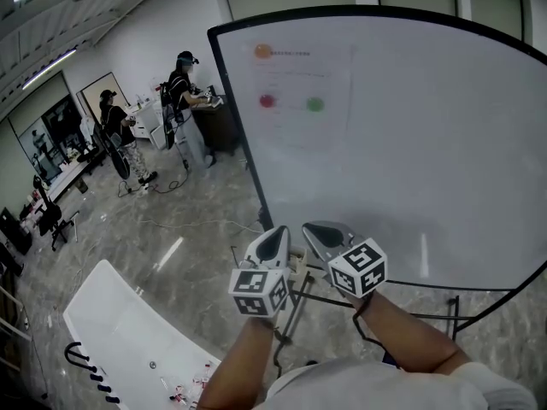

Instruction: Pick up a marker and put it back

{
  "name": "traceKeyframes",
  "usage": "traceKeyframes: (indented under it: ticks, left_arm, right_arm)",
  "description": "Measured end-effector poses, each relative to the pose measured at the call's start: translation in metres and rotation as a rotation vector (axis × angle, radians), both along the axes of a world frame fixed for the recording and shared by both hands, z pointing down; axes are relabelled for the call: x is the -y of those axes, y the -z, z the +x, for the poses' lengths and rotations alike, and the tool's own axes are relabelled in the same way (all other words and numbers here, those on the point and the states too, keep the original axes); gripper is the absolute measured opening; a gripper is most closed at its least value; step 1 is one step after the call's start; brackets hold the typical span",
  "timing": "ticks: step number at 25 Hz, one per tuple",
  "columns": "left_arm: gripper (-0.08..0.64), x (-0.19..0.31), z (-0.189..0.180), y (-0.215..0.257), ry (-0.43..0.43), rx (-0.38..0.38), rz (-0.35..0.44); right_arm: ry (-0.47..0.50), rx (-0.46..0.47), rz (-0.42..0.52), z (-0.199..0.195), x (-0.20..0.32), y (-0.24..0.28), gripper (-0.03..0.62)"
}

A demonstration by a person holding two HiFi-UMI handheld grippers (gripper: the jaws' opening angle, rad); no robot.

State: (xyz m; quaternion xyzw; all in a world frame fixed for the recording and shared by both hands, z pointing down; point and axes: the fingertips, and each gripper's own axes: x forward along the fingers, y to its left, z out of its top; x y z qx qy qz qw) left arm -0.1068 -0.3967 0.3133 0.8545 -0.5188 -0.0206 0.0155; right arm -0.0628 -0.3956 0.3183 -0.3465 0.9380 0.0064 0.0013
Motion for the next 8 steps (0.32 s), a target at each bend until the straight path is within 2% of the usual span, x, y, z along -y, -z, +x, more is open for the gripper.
traceKeyframes:
  ticks: [8]
  left_arm:
    - [0.005, 0.0082, -0.0016, -0.0013, -0.005, 0.003, 0.001]
  right_arm:
    - [0.003, 0.009, -0.009, -0.0032, 0.0065, 0.0014, 0.002]
